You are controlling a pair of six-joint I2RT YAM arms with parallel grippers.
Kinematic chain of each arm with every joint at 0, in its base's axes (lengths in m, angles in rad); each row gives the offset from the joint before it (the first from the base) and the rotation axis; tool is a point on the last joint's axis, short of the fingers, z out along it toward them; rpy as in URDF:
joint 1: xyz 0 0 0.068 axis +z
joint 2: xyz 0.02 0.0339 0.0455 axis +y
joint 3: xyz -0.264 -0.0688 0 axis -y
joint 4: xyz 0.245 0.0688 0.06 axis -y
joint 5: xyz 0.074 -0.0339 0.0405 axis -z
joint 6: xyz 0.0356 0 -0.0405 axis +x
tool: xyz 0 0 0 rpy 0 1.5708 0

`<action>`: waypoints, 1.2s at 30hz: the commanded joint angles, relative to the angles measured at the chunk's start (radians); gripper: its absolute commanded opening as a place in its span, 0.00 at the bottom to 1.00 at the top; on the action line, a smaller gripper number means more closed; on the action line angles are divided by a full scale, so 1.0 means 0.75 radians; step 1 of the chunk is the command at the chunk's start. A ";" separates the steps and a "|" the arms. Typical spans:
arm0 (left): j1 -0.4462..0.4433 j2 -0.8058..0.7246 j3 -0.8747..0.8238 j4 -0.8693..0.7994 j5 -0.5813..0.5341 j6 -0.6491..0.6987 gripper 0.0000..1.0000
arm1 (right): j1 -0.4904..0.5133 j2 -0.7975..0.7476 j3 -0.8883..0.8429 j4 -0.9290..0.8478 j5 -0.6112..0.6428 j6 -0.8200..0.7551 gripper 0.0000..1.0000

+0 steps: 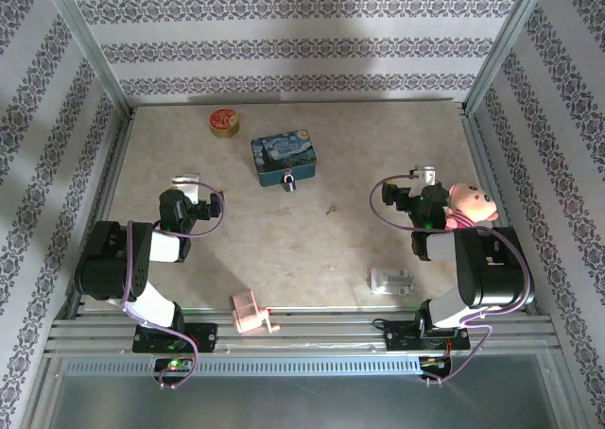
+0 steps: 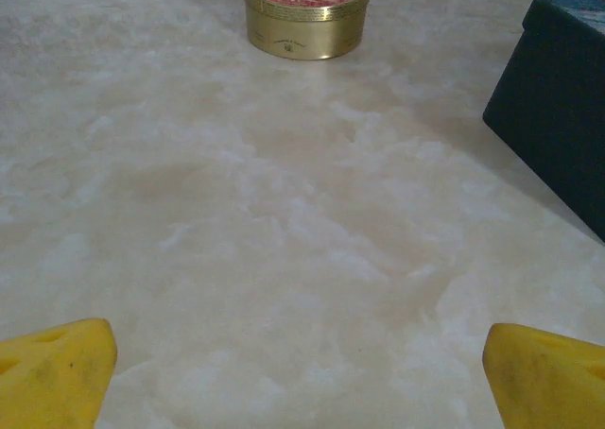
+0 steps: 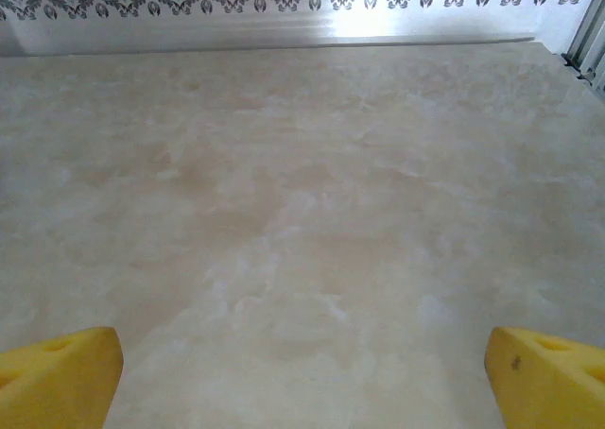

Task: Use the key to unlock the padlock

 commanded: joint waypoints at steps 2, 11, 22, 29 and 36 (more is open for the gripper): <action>0.016 0.002 0.026 0.057 0.006 0.006 0.99 | -0.002 0.013 0.023 0.039 -0.008 -0.006 0.98; 0.016 0.000 0.009 0.089 -0.074 -0.024 0.99 | -0.004 0.012 0.023 0.040 -0.009 -0.005 0.98; 0.016 0.000 -0.011 0.127 -0.115 -0.037 0.99 | -0.003 0.014 0.023 0.039 -0.008 -0.005 0.98; 0.016 0.001 -0.011 0.129 -0.115 -0.037 0.99 | -0.002 0.014 0.023 0.039 -0.009 -0.005 0.98; 0.016 0.001 -0.005 0.115 -0.113 -0.036 0.99 | -0.004 0.013 0.021 0.041 -0.008 -0.004 0.98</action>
